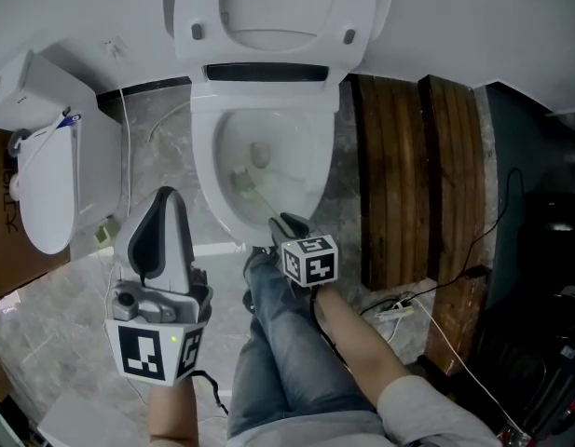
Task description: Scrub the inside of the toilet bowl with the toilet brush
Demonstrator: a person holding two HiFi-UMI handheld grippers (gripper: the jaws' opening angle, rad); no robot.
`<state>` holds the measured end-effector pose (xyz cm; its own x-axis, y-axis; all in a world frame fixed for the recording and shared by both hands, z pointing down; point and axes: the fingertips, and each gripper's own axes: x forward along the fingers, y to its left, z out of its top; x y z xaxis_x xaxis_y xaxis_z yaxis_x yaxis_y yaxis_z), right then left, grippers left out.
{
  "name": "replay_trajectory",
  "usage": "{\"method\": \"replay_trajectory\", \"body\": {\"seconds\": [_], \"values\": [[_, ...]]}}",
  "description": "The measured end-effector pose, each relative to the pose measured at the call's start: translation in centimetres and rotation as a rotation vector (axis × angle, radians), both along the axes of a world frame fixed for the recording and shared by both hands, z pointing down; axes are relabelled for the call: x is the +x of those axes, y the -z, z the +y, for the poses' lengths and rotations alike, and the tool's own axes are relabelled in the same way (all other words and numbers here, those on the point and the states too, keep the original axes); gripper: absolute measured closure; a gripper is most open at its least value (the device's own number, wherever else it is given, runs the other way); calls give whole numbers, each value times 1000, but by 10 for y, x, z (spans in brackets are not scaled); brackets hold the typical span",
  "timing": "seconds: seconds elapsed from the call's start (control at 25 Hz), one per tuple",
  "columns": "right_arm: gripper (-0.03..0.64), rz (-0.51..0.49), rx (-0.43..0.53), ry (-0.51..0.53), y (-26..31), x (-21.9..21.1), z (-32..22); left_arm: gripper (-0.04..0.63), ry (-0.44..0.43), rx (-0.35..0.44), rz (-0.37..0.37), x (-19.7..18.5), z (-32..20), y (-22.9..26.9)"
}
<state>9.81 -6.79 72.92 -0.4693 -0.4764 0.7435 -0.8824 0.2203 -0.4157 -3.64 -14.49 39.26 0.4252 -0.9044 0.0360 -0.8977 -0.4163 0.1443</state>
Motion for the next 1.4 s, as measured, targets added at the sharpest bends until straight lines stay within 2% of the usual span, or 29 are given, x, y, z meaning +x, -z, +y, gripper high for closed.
{"method": "replay_trajectory", "body": {"seconds": [0.4,1.04,1.4], "values": [[512,93,9,114,1,14,28,592,-15,14,-7,8,16,10],[512,365,67,277,3,32,31,592,-15,23,-13,9,17,17],[512,468,111,257,5,44,14,592,-18,18,-11,12,9,15]]}}
